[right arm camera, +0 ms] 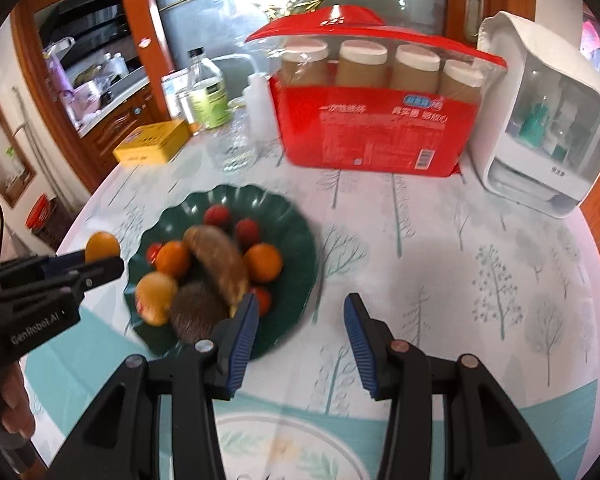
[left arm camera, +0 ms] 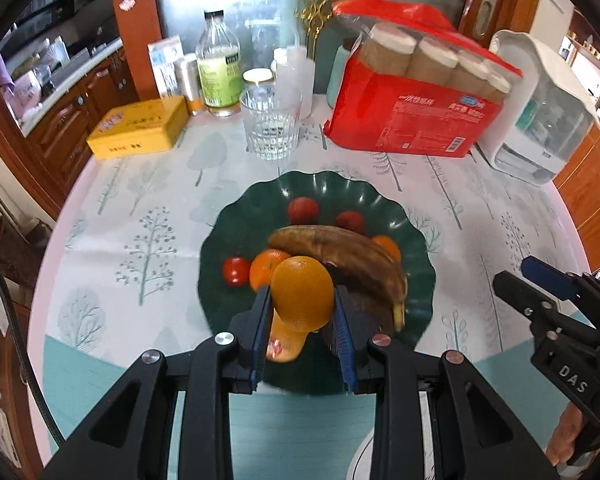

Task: Organize fruits

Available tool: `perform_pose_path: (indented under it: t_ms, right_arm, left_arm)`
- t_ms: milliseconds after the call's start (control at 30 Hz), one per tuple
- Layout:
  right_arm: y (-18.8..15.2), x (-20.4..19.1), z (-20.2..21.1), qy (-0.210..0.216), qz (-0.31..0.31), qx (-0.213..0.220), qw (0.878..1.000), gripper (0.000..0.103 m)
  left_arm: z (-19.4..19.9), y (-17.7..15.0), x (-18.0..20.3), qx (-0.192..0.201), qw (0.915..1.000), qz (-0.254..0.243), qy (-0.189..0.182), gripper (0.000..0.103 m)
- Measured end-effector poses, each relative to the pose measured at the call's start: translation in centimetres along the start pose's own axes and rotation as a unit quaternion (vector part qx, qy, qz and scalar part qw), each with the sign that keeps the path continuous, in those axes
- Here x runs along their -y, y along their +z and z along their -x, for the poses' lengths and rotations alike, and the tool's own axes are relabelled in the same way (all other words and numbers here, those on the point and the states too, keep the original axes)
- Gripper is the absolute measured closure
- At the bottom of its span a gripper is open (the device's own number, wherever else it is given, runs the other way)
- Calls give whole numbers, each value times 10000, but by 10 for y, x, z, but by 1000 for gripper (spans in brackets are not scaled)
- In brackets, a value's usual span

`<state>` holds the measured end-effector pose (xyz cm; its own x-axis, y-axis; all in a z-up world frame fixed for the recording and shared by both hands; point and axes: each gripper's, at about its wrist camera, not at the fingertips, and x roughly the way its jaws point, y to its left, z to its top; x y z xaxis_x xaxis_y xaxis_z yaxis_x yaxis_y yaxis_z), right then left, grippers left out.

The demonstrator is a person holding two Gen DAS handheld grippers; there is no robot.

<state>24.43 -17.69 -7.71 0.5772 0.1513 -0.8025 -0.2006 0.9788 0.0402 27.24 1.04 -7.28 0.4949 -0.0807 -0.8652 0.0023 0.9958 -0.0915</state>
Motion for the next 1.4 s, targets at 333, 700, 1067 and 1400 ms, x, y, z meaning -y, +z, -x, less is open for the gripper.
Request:
perform_pose_path:
  t_ms: [333,700,1067,1400]
  right_arm:
    - [0,12,-37,-78,-235,-328,9992,58]
    - [1,14,-48,8,-238,-413,9989,58]
    - [-5,10,-23,52,-173,-307,9994,58]
    - [-17,1,30,342,-13,-104,9994,58]
  left_arm:
    - [-53,10,2,-462,9989,44,-91,75]
    - [-58,6,6,-503,9986,-106,107,56]
    - [-15,-5,6,-280,9992,-27,271,38]
    - [66,-39,13,157,9986,105,488,21]
